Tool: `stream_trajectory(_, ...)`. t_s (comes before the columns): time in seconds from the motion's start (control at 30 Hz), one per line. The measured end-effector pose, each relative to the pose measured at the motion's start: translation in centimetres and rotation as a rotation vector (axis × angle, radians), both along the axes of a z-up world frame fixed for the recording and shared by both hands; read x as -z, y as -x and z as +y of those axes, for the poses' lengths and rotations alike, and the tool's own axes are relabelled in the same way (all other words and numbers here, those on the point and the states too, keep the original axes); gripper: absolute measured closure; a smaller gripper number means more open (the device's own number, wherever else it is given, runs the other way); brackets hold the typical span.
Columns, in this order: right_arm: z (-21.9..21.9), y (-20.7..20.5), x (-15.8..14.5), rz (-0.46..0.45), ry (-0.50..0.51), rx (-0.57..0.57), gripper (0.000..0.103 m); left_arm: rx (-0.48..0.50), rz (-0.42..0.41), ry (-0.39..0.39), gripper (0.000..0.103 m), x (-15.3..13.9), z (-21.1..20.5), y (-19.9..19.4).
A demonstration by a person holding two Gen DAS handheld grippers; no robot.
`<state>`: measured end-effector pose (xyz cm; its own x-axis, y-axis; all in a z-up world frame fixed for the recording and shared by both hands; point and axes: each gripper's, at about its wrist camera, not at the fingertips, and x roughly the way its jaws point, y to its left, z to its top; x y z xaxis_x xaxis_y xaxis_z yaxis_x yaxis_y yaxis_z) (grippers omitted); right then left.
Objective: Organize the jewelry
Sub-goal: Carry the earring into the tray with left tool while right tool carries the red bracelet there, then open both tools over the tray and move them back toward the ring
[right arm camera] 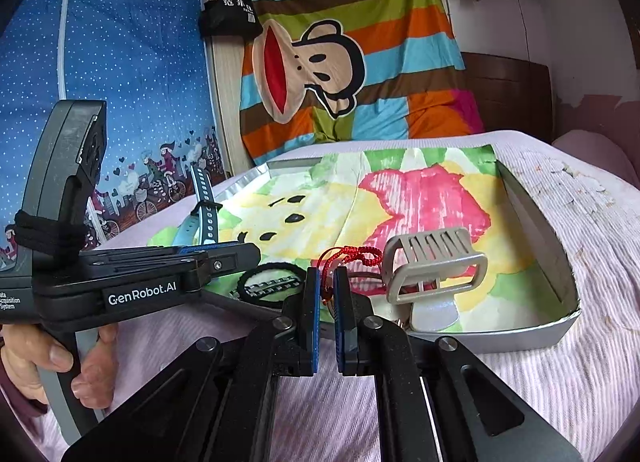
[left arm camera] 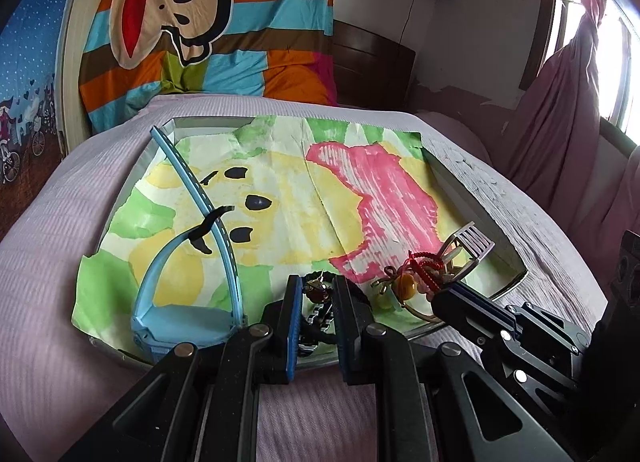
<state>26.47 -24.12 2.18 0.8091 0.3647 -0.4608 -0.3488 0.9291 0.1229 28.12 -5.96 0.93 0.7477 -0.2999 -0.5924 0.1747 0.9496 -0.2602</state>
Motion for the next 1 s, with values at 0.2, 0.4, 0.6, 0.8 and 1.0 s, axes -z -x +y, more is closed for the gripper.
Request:
stream_trajectory(0.2, 0.0, -0.2, 0.5, 0.018, 0.007, 0.008, 0.096, -0.008, 0.013, 0.038, 0.088, 0.2, 0.7, 0.2)
stream_trajectory(0.4, -0.5, 0.1, 0.4, 0.015, -0.004, 0.02, 0.093, -0.01, 0.007, 0.054, 0.083, 0.2, 1.1, 0.7)
stream_trajectory(0.6, -1.1, 1.3, 0.0, -0.024, -0.013, 0.041, 0.069, -0.02, -0.027, 0.068, 0.067, 0.0, 1.4, 2.1)
stream_trajectory(0.8, -2.6, 3.2, -0.6, -0.085, -0.054, 0.108, 0.063, -0.053, -0.105, 0.073, 0.046, -0.9, 2.2, 4.6)
stream_trajectory(1.0, -4.0, 5.4, -1.4, -0.15, -0.099, 0.154, 0.039, -0.088, -0.165, 0.053, 0.016, -1.9, 2.9, 7.2)
